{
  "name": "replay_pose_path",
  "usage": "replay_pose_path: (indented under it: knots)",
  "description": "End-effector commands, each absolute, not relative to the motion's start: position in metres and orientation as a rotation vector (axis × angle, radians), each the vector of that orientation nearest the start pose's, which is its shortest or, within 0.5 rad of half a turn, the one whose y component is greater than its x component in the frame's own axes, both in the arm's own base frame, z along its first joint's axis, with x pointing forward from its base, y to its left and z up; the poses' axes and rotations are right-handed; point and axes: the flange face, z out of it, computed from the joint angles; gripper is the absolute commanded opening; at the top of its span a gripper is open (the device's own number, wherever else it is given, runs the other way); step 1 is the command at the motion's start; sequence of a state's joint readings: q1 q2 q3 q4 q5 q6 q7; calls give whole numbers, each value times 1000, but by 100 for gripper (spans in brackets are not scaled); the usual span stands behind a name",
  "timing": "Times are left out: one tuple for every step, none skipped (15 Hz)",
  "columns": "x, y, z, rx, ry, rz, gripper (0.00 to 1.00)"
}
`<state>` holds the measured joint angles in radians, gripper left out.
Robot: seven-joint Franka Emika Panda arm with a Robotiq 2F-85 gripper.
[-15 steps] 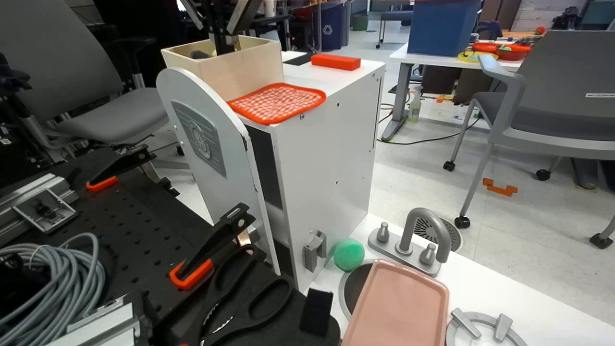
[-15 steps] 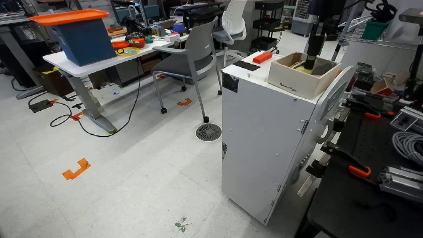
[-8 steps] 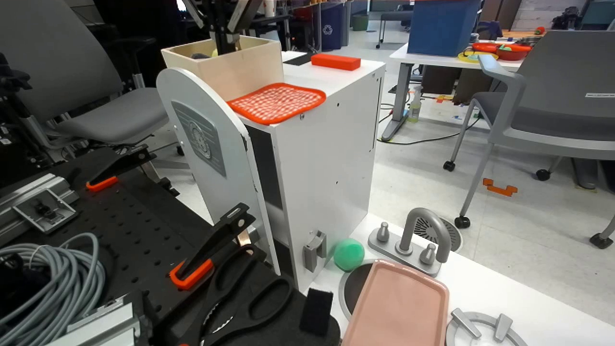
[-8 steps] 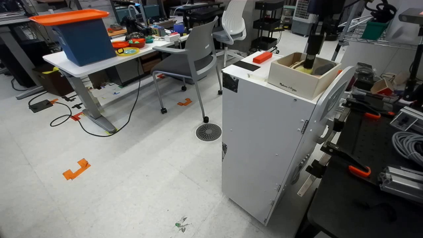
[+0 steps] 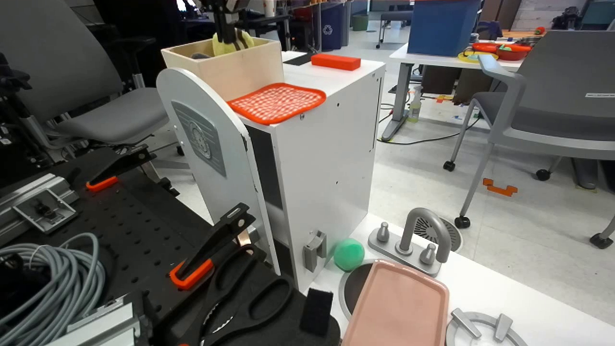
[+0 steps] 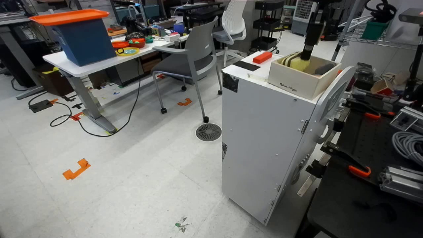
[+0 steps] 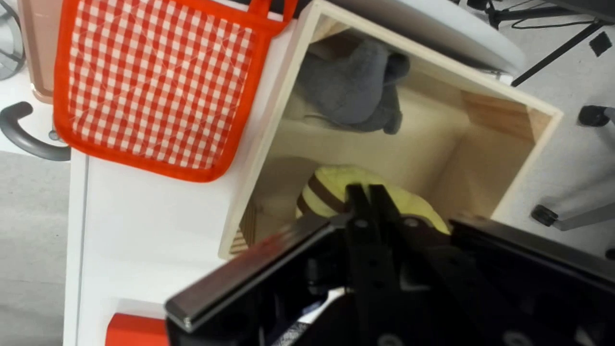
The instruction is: Put the grey plushy in the box, remove the yellow plushy from the box and put it on top of the cupboard, and then put the oven mitt on the tray
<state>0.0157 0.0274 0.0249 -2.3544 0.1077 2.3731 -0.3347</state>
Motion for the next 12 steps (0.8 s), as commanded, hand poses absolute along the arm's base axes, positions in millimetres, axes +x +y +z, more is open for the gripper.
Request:
replay_pose_path:
  knots:
    - [492,25,349,-3032,-499,-67,1]
    - [492,25,355,-3034,-500,-89,1]
    - [491,24,361,-3040,-496,-114,1]
    - [490,23,366,-3042,-495,-133,1]
    - [489,22,372,-3047,-490,-154,1]
    - [489,21,377,-3049,-484,-172,1]
    - [488,19,382,-3054,-475,-190,1]
    - [488,17,385,-3057,-467,-205,1]
    - [489,12,388,-3061,-445,-212,1]
    - [489,7,390,-3067,-422,-220,1]
    - [489,2,392,-3072,-399,-226,1]
    - [489,-5,394,-3081,-375,-230,1]
